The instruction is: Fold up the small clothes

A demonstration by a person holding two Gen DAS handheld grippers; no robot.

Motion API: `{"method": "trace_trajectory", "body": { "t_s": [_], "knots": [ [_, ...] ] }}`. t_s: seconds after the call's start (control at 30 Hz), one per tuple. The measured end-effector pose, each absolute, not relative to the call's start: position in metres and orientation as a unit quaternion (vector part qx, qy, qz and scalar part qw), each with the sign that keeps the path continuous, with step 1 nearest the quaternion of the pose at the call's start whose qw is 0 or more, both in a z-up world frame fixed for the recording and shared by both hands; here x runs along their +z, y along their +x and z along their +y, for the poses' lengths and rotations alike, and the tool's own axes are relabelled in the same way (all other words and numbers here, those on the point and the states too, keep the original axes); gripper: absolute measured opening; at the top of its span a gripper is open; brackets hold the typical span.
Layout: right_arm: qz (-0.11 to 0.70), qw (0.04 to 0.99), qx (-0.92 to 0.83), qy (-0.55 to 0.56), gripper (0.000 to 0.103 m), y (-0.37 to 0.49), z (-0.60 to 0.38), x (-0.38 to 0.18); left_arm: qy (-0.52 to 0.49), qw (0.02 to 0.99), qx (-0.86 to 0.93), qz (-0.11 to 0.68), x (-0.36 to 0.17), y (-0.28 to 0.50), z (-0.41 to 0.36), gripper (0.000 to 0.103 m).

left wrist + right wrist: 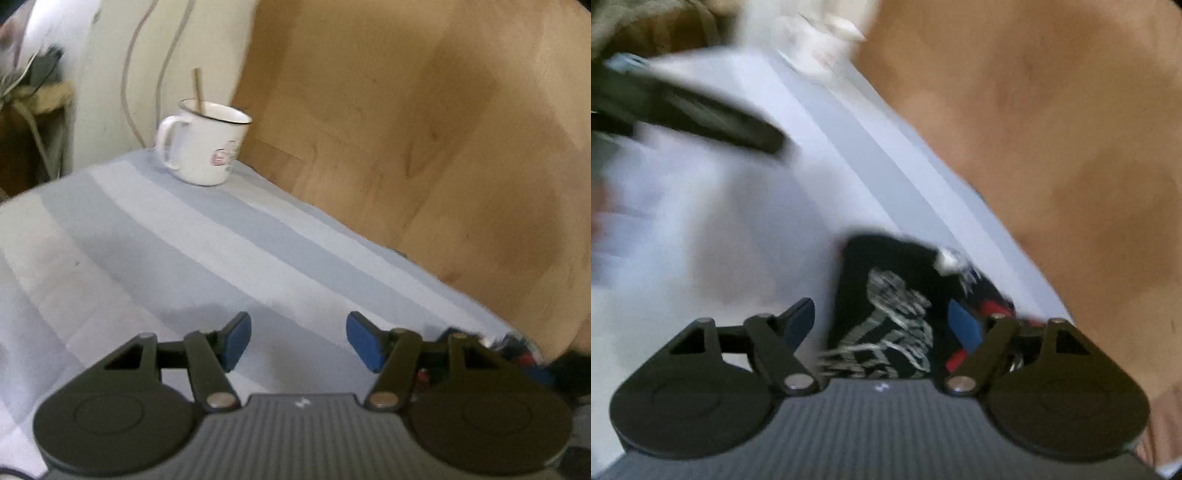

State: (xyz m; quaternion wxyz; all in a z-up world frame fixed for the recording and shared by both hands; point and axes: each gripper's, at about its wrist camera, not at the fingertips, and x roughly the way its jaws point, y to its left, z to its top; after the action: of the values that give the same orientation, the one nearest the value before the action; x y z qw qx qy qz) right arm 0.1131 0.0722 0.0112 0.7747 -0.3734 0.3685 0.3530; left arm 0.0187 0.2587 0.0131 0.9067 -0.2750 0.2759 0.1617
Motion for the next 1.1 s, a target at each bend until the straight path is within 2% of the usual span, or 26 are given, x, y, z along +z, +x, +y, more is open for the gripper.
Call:
{"method": "trace_trajectory", "body": {
  "t_s": [0.03, 0.07, 0.1, 0.2, 0.3, 0.37, 0.4, 0.43, 0.47, 0.5, 0.6, 0.77, 0.87, 0.93, 1.1],
  "knots": [
    [0.384, 0.78, 0.345, -0.353, 0.064, 0.12, 0.073, 0.008, -0.287, 0.904, 0.161, 0.272, 0.014, 0.013, 0.263, 0.059],
    [0.397, 0.789, 0.342, -0.321, 0.046, 0.128, 0.072, 0.011, -0.298, 0.902, 0.16, 0.267, 0.015, 0.009, 0.267, 0.059],
    [0.416, 0.787, 0.343, -0.3, 0.013, 0.136, 0.074, 0.012, -0.305, 0.902, 0.159, 0.261, 0.016, 0.008, 0.271, 0.059],
    [0.419, 0.81, 0.363, -0.194, 0.013, 0.146, 0.066, 0.045, -0.323, 0.899, 0.163, 0.247, 0.018, 0.002, 0.281, 0.059],
    [0.383, 0.815, 0.434, 0.039, 0.013, 0.151, 0.019, 0.097, -0.345, 0.894, 0.155, 0.239, 0.017, -0.003, 0.286, 0.059],
    [0.344, 0.79, 0.469, 0.192, 0.018, 0.156, -0.031, 0.11, -0.351, 0.895, 0.145, 0.235, 0.017, -0.004, 0.285, 0.059],
    [0.336, 0.773, 0.479, 0.246, 0.029, 0.157, -0.055, 0.107, -0.35, 0.896, 0.143, 0.234, 0.019, -0.005, 0.283, 0.06],
    [0.344, 0.758, 0.48, 0.277, 0.059, 0.157, -0.075, 0.098, -0.348, 0.897, 0.141, 0.235, 0.02, -0.005, 0.282, 0.06],
    [0.378, 0.755, 0.464, 0.268, 0.073, 0.158, -0.082, 0.086, -0.348, 0.897, 0.139, 0.236, 0.019, -0.004, 0.282, 0.061],
    [0.425, 0.764, 0.429, 0.225, 0.077, 0.155, -0.084, 0.073, -0.35, 0.896, 0.134, 0.238, 0.019, -0.004, 0.281, 0.061],
    [0.477, 0.794, 0.371, 0.07, 0.07, 0.132, -0.088, 0.05, -0.351, 0.895, 0.127, 0.245, 0.02, -0.002, 0.279, 0.062],
    [0.414, 0.824, 0.385, 0.031, 0.071, 0.123, -0.093, 0.084, -0.355, 0.892, 0.122, 0.254, 0.017, 0.003, 0.277, 0.064],
    [0.384, 0.827, 0.411, -0.004, 0.075, 0.14, -0.059, 0.091, -0.345, 0.893, 0.132, 0.258, 0.016, 0.005, 0.274, 0.064],
    [0.372, 0.82, 0.433, -0.04, 0.082, 0.139, -0.024, 0.099, -0.337, 0.895, 0.147, 0.253, 0.017, 0.005, 0.274, 0.064],
    [0.394, 0.757, 0.5, -0.147, 0.086, 0.147, 0.066, 0.079, -0.313, 0.897, 0.205, 0.233, 0.022, -0.002, 0.282, 0.064]
  ]
}}
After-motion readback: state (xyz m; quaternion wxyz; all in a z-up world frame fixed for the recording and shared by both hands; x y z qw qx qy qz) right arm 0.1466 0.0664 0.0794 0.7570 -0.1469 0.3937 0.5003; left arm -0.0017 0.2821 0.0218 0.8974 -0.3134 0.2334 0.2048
